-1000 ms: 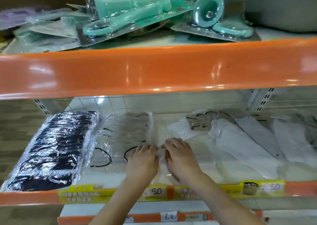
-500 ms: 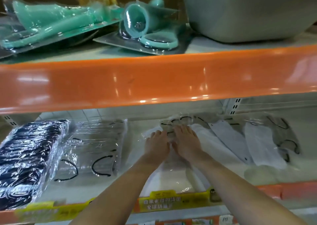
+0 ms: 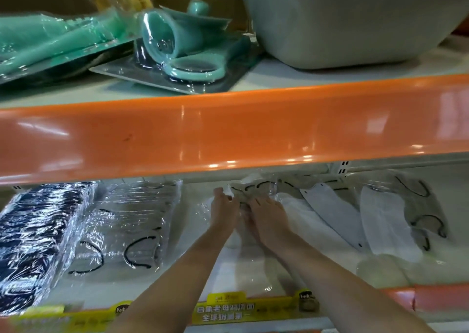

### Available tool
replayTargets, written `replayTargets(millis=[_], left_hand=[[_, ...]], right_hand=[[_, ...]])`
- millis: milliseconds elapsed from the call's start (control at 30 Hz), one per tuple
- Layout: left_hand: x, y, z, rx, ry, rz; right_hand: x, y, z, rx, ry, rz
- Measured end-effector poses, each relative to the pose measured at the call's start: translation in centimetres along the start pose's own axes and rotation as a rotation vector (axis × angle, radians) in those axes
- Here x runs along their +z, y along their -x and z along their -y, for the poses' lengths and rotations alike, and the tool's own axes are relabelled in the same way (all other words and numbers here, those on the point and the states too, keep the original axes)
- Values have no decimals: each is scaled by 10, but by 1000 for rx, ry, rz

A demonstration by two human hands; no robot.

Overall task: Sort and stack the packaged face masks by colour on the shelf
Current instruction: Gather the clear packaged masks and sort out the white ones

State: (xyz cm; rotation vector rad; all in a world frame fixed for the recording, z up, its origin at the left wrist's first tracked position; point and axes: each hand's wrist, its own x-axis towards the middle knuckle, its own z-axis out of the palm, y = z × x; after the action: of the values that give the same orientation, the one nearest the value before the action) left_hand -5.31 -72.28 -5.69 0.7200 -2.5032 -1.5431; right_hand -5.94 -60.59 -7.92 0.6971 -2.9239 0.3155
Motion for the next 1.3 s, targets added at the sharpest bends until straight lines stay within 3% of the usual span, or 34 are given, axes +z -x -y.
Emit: replayTargets(millis=[133,433,800,867,967,1000,1100,1200,1300], left_hand=[[5,-3,3,-69,67,11],[5,5,12,37,-41,-3],[-72,24,29,160,363,58],[-92,26,37,145,425,113],[-114,32,43,123,450,101],[-120,34,44,124,458,78],[-134,40,50,92,507,-10],[-147,43,59,95,552,-30],[-159,52,59,118,582,-52]], right_hand=[[2,7,1,-26,-23,-11],[1,26,3,-42,-99,-33],[-7,18,5,172,-132,2],[-14,10,3,151,-318,6],[-39,0,3,340,-964,-13],[-48,-2,5,381,-1076,24],[-53,-3,12,421,-1225,195],[-48,4,20,281,-1215,406],[-39,9,30,207,-1201,433]])
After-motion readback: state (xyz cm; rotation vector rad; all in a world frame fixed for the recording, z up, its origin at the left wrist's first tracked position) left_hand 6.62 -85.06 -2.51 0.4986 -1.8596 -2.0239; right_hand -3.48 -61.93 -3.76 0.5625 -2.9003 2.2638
